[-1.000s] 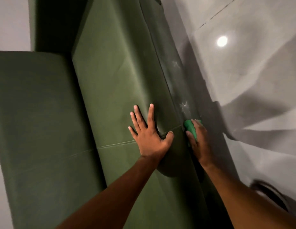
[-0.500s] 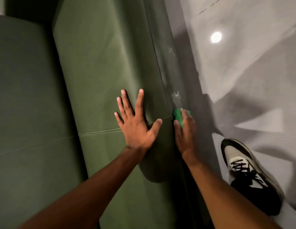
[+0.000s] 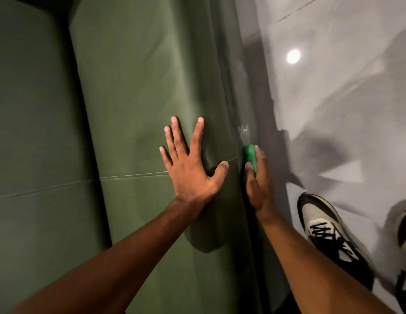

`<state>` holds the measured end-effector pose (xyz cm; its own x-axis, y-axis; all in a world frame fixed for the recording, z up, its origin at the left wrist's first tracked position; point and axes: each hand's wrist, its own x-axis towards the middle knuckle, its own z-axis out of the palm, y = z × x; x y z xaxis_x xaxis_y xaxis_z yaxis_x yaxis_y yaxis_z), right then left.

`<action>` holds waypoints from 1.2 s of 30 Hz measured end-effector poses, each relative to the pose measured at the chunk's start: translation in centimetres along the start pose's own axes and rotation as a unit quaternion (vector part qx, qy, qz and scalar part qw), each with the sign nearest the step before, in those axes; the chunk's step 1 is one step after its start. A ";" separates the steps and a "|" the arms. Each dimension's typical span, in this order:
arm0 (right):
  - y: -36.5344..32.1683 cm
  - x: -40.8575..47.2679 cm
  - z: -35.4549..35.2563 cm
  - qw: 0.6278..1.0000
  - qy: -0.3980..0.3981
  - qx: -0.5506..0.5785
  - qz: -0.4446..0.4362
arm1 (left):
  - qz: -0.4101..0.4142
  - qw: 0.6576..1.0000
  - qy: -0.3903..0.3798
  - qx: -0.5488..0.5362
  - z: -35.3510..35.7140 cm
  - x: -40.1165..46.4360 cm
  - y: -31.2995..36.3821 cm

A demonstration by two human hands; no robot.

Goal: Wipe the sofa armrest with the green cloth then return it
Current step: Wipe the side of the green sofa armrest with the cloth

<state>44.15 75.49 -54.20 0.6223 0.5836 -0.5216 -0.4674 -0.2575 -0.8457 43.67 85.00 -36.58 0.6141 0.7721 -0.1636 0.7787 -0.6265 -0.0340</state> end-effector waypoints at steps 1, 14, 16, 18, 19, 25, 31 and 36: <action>-0.2 0.0 -0.2 0.999 -0.010 -0.006 -0.031 | -0.002 1.000 0.001 -0.002 0.0 0.0 0.0; -1.2 2.2 -1.4 0.997 -0.036 -0.025 0.057 | -0.009 0.999 -0.028 0.012 -0.9 0.2 0.2; -2.9 2.2 -0.8 0.999 -0.039 -0.029 0.008 | -0.010 1.000 -0.026 0.014 -0.9 0.5 0.2; -3.9 3.3 0.1 0.998 -0.036 -0.035 -0.035 | -0.011 0.999 -0.028 0.015 -0.9 0.6 0.1; -4.1 4.2 0.2 0.997 -0.031 -0.043 -0.052 | -0.010 0.999 -0.031 0.014 -1.0 0.5 0.2; -3.0 7.2 -0.1 0.999 -0.023 -0.041 -0.012 | -0.013 0.999 -0.033 -0.006 -1.1 0.7 -0.1; -4.0 5.6 -0.1 0.999 -0.012 -0.030 0.040 | -0.026 0.999 -0.027 -0.013 -1.4 2.8 -0.3; -5.6 6.4 0.0 0.997 -0.015 -0.064 -0.050 | -0.039 0.999 -0.024 -0.021 -2.4 7.5 0.2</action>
<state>50.69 80.68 -52.81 0.6418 0.6340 -0.4314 -0.3189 -0.2910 -0.9020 48.73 90.93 -35.48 0.5456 0.8113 -0.2099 0.8289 -0.5594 -0.0078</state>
